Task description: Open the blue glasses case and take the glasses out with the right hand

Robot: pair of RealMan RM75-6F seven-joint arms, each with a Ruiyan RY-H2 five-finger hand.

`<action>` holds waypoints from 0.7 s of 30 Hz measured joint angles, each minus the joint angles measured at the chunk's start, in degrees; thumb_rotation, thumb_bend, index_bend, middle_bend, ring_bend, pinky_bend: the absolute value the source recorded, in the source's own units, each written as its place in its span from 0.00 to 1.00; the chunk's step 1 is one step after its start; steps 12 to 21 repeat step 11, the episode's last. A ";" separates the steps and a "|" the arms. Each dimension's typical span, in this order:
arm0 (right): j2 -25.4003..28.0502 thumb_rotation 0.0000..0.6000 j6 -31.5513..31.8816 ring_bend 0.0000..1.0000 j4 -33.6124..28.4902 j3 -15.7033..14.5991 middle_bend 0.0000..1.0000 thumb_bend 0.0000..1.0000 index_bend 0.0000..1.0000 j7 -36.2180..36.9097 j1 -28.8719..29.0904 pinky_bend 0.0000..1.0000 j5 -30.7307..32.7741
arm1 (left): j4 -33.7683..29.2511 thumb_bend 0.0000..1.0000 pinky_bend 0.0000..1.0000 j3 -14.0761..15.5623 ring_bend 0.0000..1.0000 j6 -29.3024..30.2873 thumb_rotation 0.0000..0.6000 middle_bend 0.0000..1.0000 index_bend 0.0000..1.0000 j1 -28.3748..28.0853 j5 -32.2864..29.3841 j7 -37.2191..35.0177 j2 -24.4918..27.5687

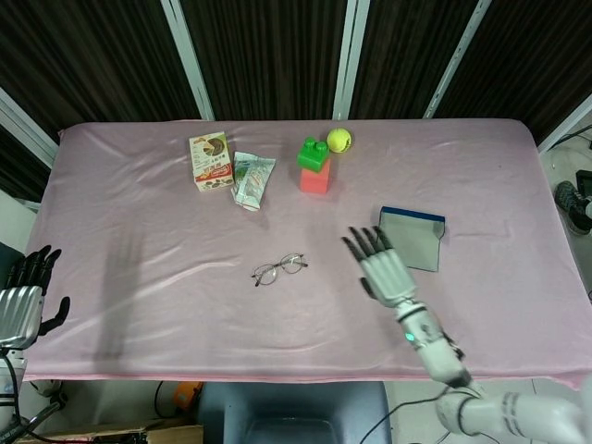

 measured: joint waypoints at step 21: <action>8.32 1.00 22.50 0.00 3.15 -7.79 0.00 0.51 0.06 7.66 -20.05 0.00 -11.86 | -1.48 0.42 0.02 1.00 0.00 2.93 1.00 0.00 0.00 1.82 2.91 0.63 0.54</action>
